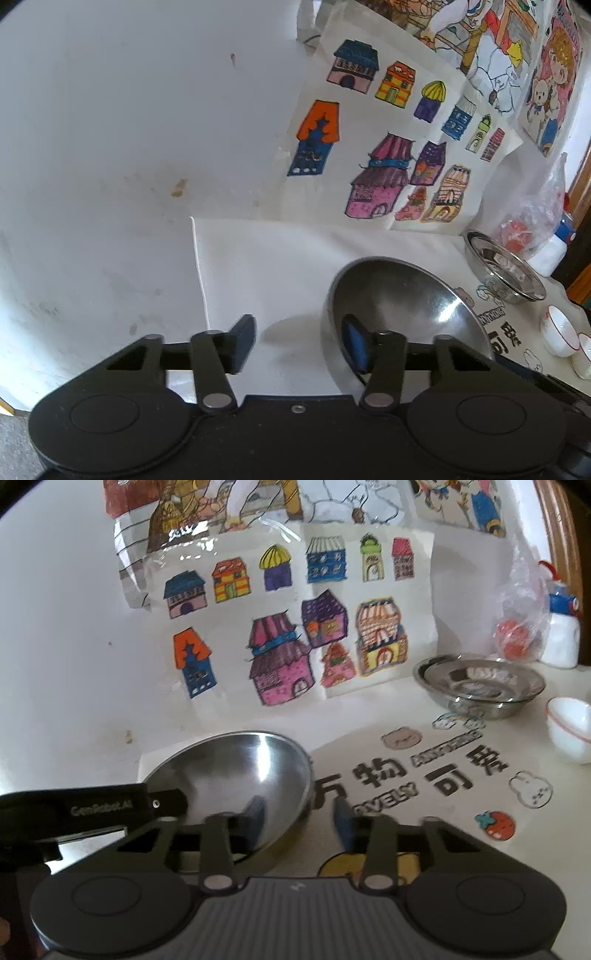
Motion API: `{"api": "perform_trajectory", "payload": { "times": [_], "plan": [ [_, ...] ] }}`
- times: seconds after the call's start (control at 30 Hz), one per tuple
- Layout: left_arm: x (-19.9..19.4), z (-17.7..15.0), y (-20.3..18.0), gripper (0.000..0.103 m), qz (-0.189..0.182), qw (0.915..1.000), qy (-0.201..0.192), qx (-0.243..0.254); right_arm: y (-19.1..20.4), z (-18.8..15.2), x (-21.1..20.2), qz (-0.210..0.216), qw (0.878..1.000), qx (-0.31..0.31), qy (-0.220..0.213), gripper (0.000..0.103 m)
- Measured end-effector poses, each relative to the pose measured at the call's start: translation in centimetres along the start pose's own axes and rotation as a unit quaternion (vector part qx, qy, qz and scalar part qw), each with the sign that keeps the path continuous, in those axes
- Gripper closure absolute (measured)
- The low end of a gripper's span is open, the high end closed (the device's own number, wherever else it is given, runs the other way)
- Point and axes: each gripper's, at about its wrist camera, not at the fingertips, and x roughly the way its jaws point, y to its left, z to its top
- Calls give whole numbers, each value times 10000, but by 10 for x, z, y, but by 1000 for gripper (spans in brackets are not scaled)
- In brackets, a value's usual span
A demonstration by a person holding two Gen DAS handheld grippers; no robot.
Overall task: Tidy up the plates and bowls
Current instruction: 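Close both tools on the steel bowl rim and lift it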
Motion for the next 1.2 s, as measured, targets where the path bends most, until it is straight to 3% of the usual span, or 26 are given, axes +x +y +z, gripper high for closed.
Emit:
{"api": "perform_trajectory", "payload": {
  "times": [0.2, 0.5, 0.83, 1.0, 1.2],
  "plan": [
    [-4, -4, -12, 89, -147, 9999, 16, -29, 0, -2, -5, -18, 10000, 78, 28, 81],
    [-21, -15, -33, 89, -192, 9997, 84, -137, -26, -4, -44, -172, 9989, 435, 100, 83],
    [-52, -41, -102, 85, -846, 9949, 357, 417, -87, -30, -121, -515, 9931, 1041, 165, 83],
    [-62, -61, -127, 85, -1012, 9912, 650, 547, -106, -42, -142, -464, 9910, 1238, 211, 82],
    [-79, -72, -136, 85, -951, 9905, 707, 705, -107, -48, -148, -348, 9909, 1263, 298, 76]
  ]
}}
